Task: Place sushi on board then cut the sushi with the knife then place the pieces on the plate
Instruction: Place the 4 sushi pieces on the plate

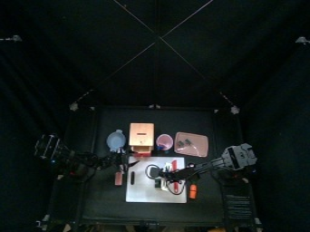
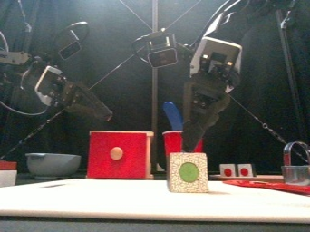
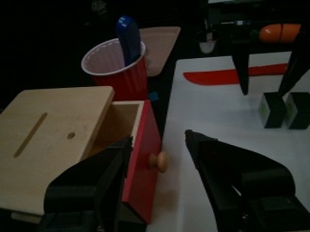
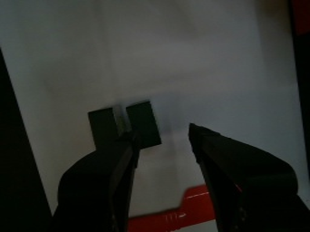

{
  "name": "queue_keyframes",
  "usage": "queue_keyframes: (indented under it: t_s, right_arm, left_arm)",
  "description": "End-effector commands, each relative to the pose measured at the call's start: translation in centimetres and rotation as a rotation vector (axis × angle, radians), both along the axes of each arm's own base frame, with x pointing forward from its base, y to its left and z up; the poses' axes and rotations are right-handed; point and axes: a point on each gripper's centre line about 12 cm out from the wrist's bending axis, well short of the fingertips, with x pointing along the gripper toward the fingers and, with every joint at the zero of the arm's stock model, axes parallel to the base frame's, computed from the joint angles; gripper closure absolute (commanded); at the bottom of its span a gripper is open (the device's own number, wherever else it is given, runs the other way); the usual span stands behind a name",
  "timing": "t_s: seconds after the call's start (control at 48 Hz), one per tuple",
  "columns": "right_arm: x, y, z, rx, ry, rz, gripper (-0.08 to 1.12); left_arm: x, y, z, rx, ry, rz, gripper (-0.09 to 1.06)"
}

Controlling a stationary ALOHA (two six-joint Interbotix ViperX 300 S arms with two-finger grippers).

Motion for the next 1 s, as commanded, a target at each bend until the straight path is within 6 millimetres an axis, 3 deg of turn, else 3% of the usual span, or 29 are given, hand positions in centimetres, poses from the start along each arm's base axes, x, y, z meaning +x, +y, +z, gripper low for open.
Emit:
queue_keyframes:
  t_s: [0.021,0.271,0.396,0.729,1.0]
  right_arm:
    - [0.6,0.3,1.1,0.011,-0.038,0.004,0.22]
    - [0.8,0.7,0.3,0.016,-0.03,0.01,0.22]
    - [0.9,0.8,-0.2,0.014,-0.019,0.012,0.22]
    - [1.1,0.4,-0.5,0.013,-0.014,0.003,0.23]
    - [1.0,0.2,-0.3,0.013,-0.018,-0.007,0.49]
  left_arm:
    - [0.3,0.0,0.5,-0.002,-0.02,0.003,0.1]
    - [0.5,-0.1,0.6,0.0,-0.026,-0.001,0.1]
    - [1.0,-0.5,1.7,0.011,-0.06,-0.027,0.1]
    - [1.2,-4.4,5.0,0.086,-0.181,-0.255,0.1]
    - [0.2,-4.5,6.5,-0.174,-0.281,-0.221,0.1]
